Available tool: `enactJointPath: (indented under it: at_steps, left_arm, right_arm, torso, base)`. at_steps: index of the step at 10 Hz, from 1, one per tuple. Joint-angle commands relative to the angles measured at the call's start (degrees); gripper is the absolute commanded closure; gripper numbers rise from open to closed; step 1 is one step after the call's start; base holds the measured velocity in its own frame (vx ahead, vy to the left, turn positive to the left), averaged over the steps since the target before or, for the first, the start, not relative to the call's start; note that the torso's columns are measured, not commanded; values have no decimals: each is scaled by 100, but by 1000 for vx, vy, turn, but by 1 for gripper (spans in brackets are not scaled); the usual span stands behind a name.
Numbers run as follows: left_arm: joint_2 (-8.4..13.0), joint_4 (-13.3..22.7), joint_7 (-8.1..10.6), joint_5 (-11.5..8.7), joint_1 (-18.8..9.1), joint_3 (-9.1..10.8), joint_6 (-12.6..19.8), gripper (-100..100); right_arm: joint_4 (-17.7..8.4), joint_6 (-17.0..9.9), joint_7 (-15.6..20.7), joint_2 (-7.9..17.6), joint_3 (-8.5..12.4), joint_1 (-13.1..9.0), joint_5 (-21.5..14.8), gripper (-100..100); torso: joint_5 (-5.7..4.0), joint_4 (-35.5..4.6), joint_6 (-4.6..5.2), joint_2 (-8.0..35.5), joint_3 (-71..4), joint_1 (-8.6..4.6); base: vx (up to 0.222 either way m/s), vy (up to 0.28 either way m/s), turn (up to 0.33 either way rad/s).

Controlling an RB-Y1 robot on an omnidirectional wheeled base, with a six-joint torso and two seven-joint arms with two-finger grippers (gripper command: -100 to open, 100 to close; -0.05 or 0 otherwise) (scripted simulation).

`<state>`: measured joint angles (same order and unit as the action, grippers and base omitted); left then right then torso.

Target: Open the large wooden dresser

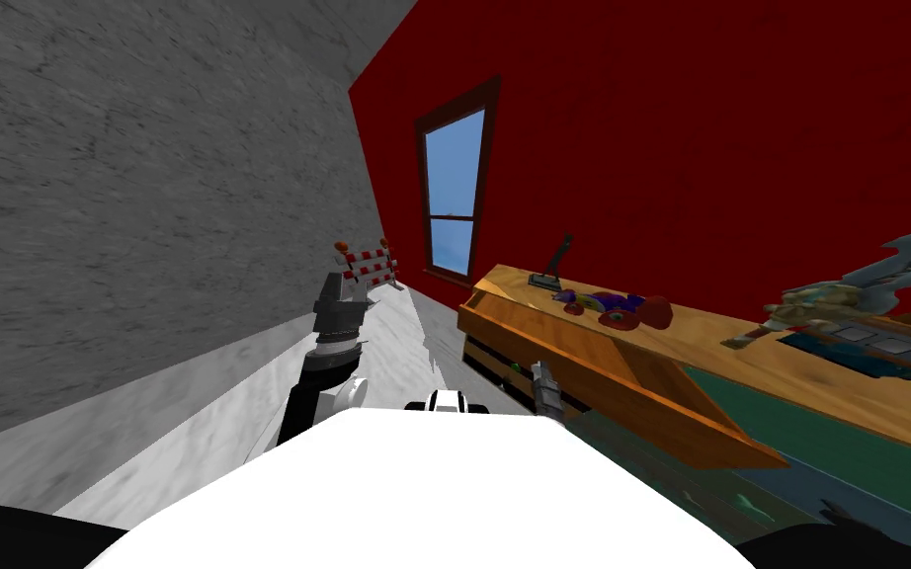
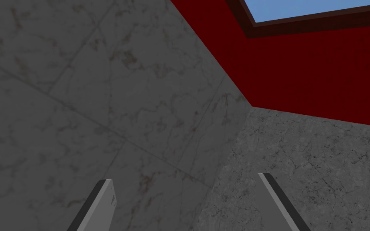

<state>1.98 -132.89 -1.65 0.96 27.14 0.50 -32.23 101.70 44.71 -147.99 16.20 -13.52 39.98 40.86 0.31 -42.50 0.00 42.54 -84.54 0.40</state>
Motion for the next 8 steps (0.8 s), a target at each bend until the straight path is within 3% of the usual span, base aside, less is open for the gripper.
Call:
enactJointPath:
  at_steps: [1, 5, 6, 8]
  left_arm:
    - [0, 0, 0, 0, -1, 0, 0, 0]
    - [0, 0, 0, 0, 0, 0, 0, 0]
    - [0, 0, 0, 0, 0, 0, 0, 0]
    - [1, 0, 0, 0, 0, 0, 0, 0]
  right_arm:
    - [124, 106, -29, 33, -17, 34, -63, 100]
    - [106, 108, -55, 40, -81, 106, -104, 100]
    - [329, -161, 55, -45, 98, 222, 44, -100]
    - [592, -376, 161, -122, 281, 322, 172, -100]
  torso:
    - [2, -4, 2, 19, 13, 5]
    - [3, -1, 2, -8, -7, -7]
    - [2, -2, -1, -2, -1, 1]
    - [-32, 23, -5, -47, -17, -56]
  base:
    - [-189, 106, -15]
    - [-120, 95, -24]
    - [-80, 50, 168]
    - [-41, 3, 155]
